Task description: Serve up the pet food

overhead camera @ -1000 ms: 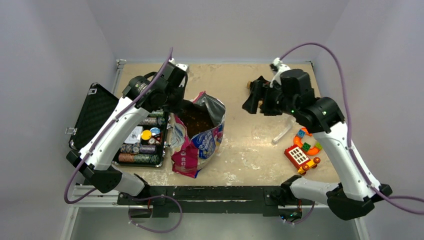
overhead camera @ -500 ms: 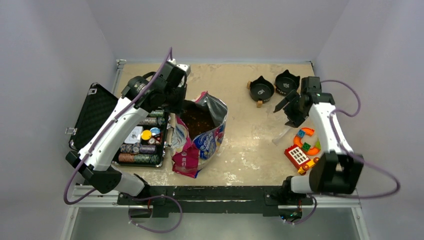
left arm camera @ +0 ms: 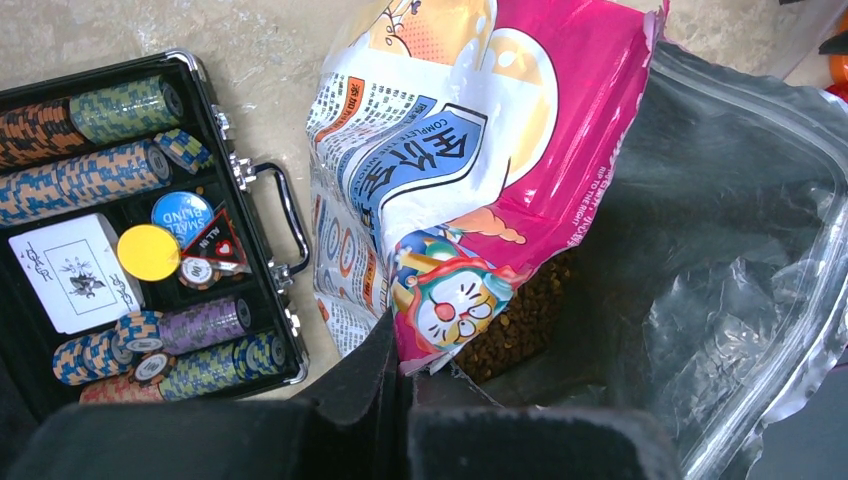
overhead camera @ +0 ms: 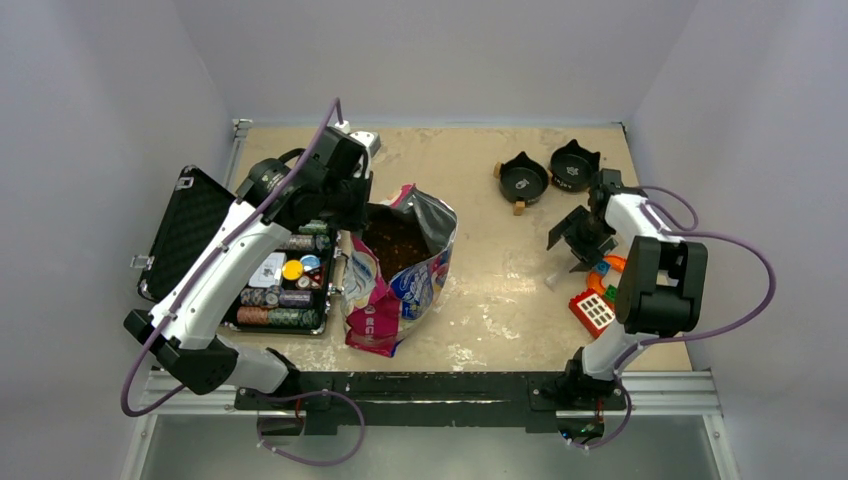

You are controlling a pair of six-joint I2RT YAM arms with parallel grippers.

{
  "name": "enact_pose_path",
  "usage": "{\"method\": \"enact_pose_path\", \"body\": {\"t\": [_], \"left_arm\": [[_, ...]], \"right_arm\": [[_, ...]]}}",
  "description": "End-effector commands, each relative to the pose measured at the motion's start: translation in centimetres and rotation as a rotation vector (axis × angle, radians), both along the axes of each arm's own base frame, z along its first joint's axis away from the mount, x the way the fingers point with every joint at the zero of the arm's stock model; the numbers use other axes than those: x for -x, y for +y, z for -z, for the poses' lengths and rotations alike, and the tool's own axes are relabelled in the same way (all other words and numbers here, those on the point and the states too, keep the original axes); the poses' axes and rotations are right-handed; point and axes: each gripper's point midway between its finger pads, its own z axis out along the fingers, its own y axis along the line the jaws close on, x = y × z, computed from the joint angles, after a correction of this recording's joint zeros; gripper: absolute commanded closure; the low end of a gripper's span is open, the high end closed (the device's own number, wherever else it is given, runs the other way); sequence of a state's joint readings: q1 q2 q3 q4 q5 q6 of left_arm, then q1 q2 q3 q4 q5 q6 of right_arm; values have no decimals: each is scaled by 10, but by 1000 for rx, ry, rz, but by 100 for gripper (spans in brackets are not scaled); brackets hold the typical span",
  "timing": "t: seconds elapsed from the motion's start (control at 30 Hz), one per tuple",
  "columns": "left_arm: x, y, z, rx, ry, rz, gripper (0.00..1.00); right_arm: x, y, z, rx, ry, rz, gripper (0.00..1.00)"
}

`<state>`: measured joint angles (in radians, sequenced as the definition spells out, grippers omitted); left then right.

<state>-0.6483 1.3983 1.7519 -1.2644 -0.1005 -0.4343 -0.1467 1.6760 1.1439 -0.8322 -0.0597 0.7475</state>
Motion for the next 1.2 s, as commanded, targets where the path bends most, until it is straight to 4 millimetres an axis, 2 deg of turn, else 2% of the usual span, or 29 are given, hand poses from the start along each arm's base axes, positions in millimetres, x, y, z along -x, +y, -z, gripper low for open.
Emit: {"method": "enact_pose_path", "body": {"t": [0.0, 0.17, 0.3, 0.43, 0.53, 0.6, 0.63, 0.83, 0.87, 0.93, 1.03, 1.17], "left_arm": [[-5, -13, -71, 209, -227, 34, 100], [-5, -13, -69, 199, -228, 48, 100], [-5, -16, -68, 202, -220, 56, 100], [-4, -22, -68, 225, -203, 64, 100], [-6, -23, -69, 228, -203, 62, 100], [-6, -23, -70, 232, -205, 60, 100], [-6, -23, -70, 235, -205, 58, 100], [-7, -22, -71, 240, -212, 38, 100], [-8, -21, -71, 236, -215, 33, 100], [-8, -20, -72, 233, -218, 26, 100], [-6, -17, -71, 239, -213, 9, 100], [-8, -15, -70, 234, -224, -6, 100]], "right_arm": [[9, -18, 10, 95, 28, -5, 25], [9, -31, 20, 167, 56, -26, 27], [-3, -40, 18, 210, 35, -75, 39], [-1, -38, 18, 218, 74, -105, 56], [2, -34, 17, 236, 113, -143, 84], [7, -31, 13, 278, 140, -186, 97], [11, -28, 11, 300, 151, -212, 100], [48, -8, -13, 511, 170, -382, 100], [52, 0, -16, 548, 178, -435, 100], [58, 4, -21, 660, 222, -507, 100], [59, 17, -19, 763, 286, -626, 100], [53, 33, -11, 841, 354, -764, 94]]}}
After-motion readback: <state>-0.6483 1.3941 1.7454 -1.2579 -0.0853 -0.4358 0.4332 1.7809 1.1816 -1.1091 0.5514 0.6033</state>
